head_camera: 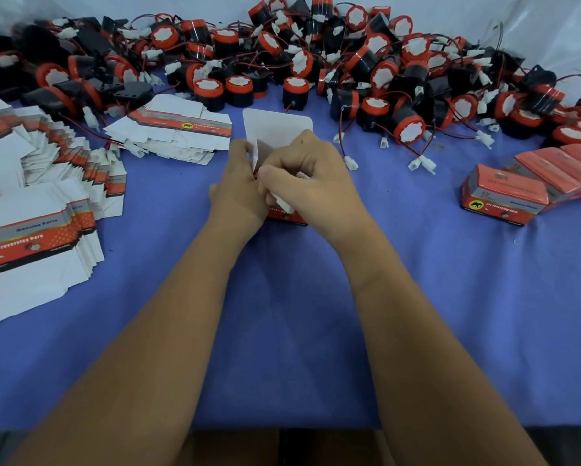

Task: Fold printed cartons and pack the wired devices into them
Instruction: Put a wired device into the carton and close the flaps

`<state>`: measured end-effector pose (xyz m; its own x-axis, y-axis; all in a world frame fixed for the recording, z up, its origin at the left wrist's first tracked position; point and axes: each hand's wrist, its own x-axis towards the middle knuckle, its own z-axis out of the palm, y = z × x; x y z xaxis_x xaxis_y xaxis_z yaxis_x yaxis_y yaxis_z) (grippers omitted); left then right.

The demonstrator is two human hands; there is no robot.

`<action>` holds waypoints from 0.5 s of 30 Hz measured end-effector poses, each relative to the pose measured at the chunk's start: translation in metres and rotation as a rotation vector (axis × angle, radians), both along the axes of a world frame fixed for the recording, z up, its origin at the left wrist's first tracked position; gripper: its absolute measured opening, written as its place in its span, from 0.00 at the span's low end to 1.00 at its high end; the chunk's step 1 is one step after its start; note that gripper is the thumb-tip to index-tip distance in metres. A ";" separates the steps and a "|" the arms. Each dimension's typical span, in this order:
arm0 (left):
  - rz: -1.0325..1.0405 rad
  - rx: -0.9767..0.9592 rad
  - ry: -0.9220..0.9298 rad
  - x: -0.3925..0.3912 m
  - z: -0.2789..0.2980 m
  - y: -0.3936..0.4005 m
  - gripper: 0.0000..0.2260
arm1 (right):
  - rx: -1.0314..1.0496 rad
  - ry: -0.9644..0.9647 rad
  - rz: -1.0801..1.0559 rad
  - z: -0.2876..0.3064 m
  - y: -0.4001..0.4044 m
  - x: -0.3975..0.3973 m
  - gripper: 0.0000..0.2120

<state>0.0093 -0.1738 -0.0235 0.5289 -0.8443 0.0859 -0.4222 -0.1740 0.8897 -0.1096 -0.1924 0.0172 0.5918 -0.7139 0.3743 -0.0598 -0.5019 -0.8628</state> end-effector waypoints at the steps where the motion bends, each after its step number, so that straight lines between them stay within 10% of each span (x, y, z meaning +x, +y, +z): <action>1: 0.007 0.003 -0.028 0.000 -0.001 0.000 0.15 | 0.022 -0.032 0.010 0.001 -0.001 0.001 0.11; 15: -0.066 -0.036 0.059 -0.004 0.003 0.007 0.15 | 0.186 -0.069 -0.178 0.017 -0.025 -0.010 0.10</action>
<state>0.0049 -0.1665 -0.0205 0.4776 -0.8742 0.0872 -0.3781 -0.1150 0.9186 -0.1199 -0.2176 0.0338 0.4286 -0.8646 0.2624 -0.0705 -0.3216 -0.9443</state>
